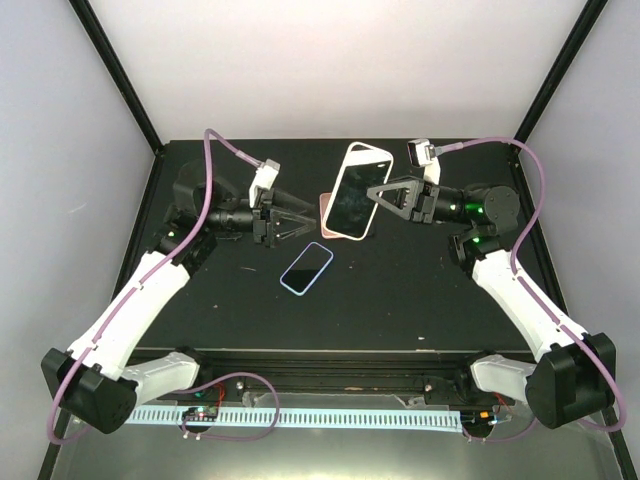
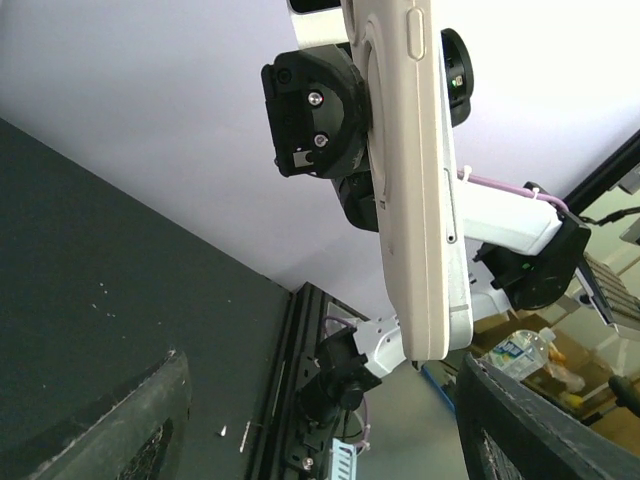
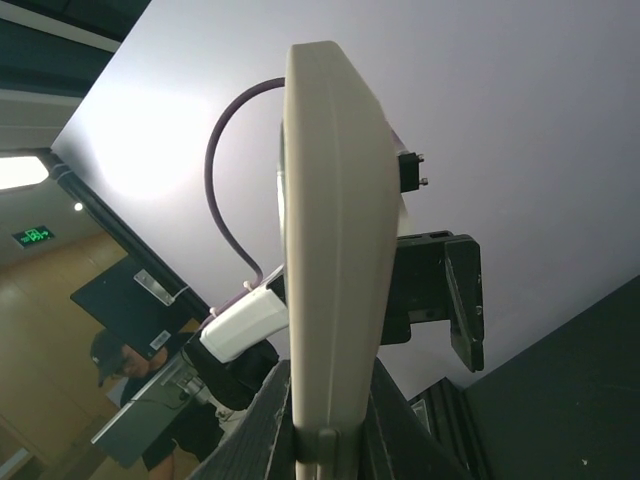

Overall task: Take the phone out of the phone case
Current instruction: Remove the phone case from the phone.

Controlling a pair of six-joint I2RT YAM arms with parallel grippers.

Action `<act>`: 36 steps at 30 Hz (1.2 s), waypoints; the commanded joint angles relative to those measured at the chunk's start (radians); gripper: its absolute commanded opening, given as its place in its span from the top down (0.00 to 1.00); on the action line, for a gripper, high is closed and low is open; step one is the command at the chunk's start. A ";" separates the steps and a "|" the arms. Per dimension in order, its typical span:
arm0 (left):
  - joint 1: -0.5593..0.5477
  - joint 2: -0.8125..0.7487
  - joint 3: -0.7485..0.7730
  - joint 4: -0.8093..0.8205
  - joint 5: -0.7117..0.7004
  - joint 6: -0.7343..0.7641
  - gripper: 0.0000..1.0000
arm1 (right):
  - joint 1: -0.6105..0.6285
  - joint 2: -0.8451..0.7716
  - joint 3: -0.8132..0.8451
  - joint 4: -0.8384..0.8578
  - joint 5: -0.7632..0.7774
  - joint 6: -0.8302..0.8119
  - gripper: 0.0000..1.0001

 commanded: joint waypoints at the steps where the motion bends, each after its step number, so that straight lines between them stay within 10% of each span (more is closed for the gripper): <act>1: -0.018 -0.004 0.050 -0.002 -0.024 0.017 0.27 | -0.004 -0.029 0.016 0.024 0.046 -0.022 0.99; 36: -0.059 0.026 0.056 0.004 -0.064 0.024 0.29 | 0.011 -0.008 0.013 0.052 0.053 -0.007 0.99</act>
